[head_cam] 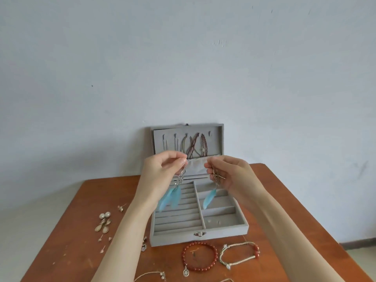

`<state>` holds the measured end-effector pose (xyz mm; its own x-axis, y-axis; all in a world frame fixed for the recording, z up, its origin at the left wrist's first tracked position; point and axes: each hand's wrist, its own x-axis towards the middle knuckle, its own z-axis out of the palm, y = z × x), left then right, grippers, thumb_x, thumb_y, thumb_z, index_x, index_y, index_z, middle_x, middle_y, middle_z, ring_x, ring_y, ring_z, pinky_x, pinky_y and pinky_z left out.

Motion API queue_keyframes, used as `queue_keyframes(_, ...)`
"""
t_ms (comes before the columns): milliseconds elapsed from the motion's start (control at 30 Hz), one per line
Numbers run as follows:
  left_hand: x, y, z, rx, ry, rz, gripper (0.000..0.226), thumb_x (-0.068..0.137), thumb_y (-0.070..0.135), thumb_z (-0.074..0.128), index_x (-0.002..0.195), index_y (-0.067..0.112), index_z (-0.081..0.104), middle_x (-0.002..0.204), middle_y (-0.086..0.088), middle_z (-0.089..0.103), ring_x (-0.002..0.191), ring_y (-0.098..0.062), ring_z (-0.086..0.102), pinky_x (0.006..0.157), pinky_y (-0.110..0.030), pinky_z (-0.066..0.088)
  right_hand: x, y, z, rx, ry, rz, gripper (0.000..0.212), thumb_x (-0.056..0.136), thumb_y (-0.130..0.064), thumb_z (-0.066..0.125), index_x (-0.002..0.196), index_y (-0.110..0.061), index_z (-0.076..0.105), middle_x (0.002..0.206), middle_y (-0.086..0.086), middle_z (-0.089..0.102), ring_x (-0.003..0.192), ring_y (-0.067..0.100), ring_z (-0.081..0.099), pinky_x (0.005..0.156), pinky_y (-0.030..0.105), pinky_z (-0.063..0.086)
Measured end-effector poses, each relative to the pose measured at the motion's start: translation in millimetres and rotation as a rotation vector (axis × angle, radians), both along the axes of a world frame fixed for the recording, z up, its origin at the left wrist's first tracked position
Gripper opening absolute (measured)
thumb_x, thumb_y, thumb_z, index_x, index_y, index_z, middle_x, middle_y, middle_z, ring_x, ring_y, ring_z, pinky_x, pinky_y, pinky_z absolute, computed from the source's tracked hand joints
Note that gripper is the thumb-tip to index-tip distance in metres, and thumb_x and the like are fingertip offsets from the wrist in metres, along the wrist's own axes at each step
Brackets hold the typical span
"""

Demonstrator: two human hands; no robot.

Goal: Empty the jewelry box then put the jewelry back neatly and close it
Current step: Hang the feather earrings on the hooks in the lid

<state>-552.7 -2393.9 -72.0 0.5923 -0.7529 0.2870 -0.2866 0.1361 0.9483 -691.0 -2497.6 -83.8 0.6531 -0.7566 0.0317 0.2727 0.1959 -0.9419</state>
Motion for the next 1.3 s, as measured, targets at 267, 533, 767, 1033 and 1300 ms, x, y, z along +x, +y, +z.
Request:
queue_keyframes(267, -5.2, -72.4, 12.9, 0.020, -0.015, 0.071, 0.020, 0.082, 0.006, 0.066, 0.073, 0.024, 0.068, 0.065, 0.005, 0.068, 0.056, -0.003, 0.062, 0.066, -0.014, 0.052, 6.0, -70.3, -7.4, -0.028, 0.031, -0.314, 0.010, 0.083, 0.004, 0.057, 0.080, -0.005, 0.063, 0.065, 0.005, 0.062, 0.054, 0.011, 0.050, 0.052, 0.020, 0.037)
queue_keyframes(533, -9.4, -143.8, 7.3, 0.005, -0.014, 0.253, 0.012, 0.079, 0.000, 0.065, 0.077, 0.011, 0.064, 0.067, 0.001, 0.065, 0.055, -0.012, 0.063, 0.056, -0.009, 0.049, 21.5, -111.7, -33.2, -0.173, 0.182, -0.424, 0.010, 0.086, -0.017, 0.062, 0.081, -0.017, 0.070, 0.067, -0.008, 0.062, 0.060, 0.004, 0.049, 0.059, 0.017, 0.037)
queue_keyframes(767, -18.1, -161.6, -9.1, -0.042, -0.183, 0.448, 0.011, 0.080, 0.011, 0.067, 0.073, 0.017, 0.061, 0.068, -0.001, 0.066, 0.069, -0.022, 0.065, 0.072, -0.032, 0.051, 32.7, -114.4, -49.8, -0.301, 0.285, -0.253, 0.016, 0.087, -0.024, 0.059, 0.084, -0.011, 0.068, 0.066, 0.007, 0.047, 0.059, 0.015, 0.038, 0.055, 0.025, 0.031)
queue_keyframes(1033, -32.9, -173.5, -9.7, -0.132, 0.034, 0.594, 0.027, 0.079, 0.012, 0.066, 0.064, 0.028, 0.052, 0.064, 0.002, 0.064, 0.073, -0.026, 0.066, 0.076, -0.043, 0.052, 32.7, -114.9, -55.5, -0.284, 0.231, -0.249, 0.016, 0.087, -0.025, 0.060, 0.091, -0.012, 0.069, 0.066, 0.009, 0.047, 0.058, 0.015, 0.041, 0.055, 0.023, 0.033)
queue_keyframes(1300, -27.2, -168.4, -10.6, 0.001, -0.138, 0.551, 0.012, 0.081, 0.011, 0.065, 0.069, 0.014, 0.065, 0.063, -0.002, 0.064, 0.070, -0.021, 0.064, 0.068, -0.025, 0.046, 35.8, -116.8, -59.4, -0.301, 0.197, -0.233, 0.035, 0.067, -0.046, 0.058, 0.079, -0.015, 0.067, 0.073, 0.030, 0.056, 0.066, 0.018, 0.047, 0.067, 0.033, 0.040)
